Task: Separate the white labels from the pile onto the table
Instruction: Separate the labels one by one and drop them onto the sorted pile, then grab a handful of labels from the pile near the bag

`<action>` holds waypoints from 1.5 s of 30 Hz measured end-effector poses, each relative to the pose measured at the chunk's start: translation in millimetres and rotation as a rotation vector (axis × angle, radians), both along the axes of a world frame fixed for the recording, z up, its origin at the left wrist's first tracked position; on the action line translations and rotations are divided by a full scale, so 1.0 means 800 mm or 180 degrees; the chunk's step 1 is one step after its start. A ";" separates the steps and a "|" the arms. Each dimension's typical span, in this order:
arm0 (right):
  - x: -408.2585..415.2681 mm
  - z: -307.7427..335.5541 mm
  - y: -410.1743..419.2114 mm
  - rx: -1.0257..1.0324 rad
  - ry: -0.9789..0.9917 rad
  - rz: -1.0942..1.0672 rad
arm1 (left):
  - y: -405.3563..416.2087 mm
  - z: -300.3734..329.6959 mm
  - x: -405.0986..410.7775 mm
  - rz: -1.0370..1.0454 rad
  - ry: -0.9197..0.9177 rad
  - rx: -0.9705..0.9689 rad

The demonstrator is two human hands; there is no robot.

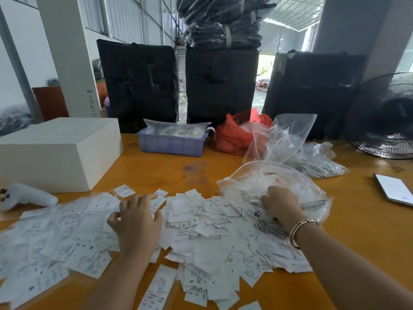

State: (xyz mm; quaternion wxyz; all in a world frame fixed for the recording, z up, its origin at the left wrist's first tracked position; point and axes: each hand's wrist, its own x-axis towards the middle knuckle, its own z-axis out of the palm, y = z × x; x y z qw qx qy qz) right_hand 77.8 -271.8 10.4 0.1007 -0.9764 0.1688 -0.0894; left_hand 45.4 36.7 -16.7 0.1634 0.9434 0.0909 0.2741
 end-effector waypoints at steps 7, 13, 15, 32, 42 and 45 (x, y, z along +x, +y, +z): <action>0.008 0.004 0.009 -0.0323 -0.0437 -0.0066 | -0.005 0.001 -0.002 -0.0096 -0.0070 -0.0197; 0.007 0.004 0.003 -0.0483 -0.0525 0.0000 | -0.008 -0.002 0.001 -0.0100 -0.0141 -0.0236; 0.005 0.009 0.002 -0.0790 -0.0571 0.0047 | -0.007 -0.003 0.001 -0.0139 -0.0165 -0.0248; -0.064 0.009 0.156 0.2833 -0.0974 0.2131 | -0.028 0.010 -0.022 -0.2618 0.0064 -0.1805; -0.043 -0.028 0.153 0.0777 -0.0968 0.1657 | -0.023 -0.001 -0.008 -0.1547 -0.0190 -0.2801; -0.041 -0.037 0.160 0.0173 -0.0691 0.1791 | -0.023 -0.002 -0.006 -0.1393 -0.0304 -0.2771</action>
